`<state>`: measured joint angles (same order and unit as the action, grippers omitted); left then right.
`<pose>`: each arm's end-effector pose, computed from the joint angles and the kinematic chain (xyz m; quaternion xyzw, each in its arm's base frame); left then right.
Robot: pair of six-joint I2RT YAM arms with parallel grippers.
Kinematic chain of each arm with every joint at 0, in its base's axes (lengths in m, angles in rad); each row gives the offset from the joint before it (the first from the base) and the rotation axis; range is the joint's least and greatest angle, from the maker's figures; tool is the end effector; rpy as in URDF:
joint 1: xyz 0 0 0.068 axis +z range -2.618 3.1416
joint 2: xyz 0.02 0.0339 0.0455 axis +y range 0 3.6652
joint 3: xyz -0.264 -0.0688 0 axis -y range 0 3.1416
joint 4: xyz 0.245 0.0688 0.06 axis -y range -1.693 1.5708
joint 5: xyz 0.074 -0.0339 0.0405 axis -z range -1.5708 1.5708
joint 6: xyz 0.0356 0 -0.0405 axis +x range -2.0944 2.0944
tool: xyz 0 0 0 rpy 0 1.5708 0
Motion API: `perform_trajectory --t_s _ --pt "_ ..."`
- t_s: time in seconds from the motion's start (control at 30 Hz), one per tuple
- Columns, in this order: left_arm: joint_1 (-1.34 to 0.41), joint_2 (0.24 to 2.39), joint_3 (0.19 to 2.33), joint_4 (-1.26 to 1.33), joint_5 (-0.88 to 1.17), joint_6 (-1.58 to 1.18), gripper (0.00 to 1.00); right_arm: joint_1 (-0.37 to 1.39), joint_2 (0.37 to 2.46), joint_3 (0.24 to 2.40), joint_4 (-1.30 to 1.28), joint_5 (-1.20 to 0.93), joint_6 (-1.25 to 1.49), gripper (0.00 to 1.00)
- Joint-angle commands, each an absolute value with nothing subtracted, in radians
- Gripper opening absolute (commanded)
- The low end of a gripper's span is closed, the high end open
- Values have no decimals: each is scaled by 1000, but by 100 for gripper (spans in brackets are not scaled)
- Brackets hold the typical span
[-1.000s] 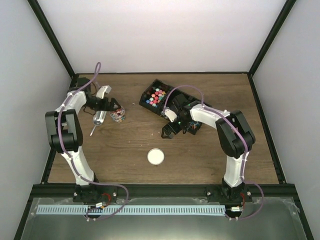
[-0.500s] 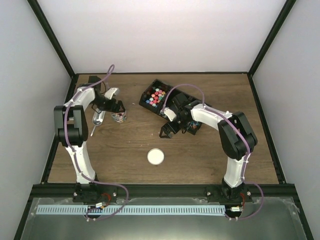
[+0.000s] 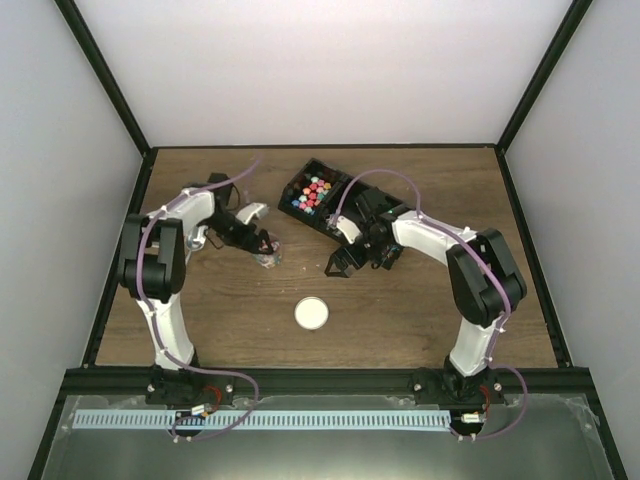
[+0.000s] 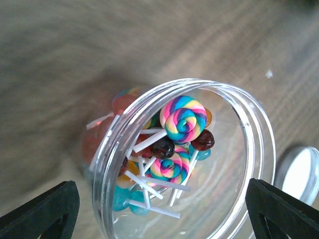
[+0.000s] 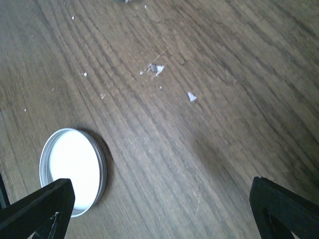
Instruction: Pack the candies
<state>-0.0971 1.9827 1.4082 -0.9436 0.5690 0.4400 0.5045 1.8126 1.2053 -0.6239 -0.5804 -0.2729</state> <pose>0.3658 -0.0549 0.1688 0.2617 0.9231 -0.2722 0.0728 0.2998 0.1878 0.1814 -0.4027 0.8556 0.2988 0.1282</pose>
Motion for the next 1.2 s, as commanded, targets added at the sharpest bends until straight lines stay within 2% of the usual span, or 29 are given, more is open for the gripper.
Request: perform_trajectory --t_s 0.0,0.23,0.37,0.6,0.97,1.17 --pt "-195 1910 1311 -894 639 453 93 487 1751 1151 -586 -624 -310 98" --pt "-270 1867 1263 -839 738 432 93 484 1640 1002 -521 -653 -336 91" --pt "-234 1782 1255 -783 773 389 95 504 1574 938 -431 -638 -283 77" --pt "-115 1567 1167 -602 734 260 100 661 1565 914 -342 -446 -247 60" --pt "-49 1432 1149 -550 495 171 100 820 1647 922 -322 -292 -261 56" --pt "-17 1405 1157 -553 462 143 100 855 1717 943 -294 -192 -291 54"
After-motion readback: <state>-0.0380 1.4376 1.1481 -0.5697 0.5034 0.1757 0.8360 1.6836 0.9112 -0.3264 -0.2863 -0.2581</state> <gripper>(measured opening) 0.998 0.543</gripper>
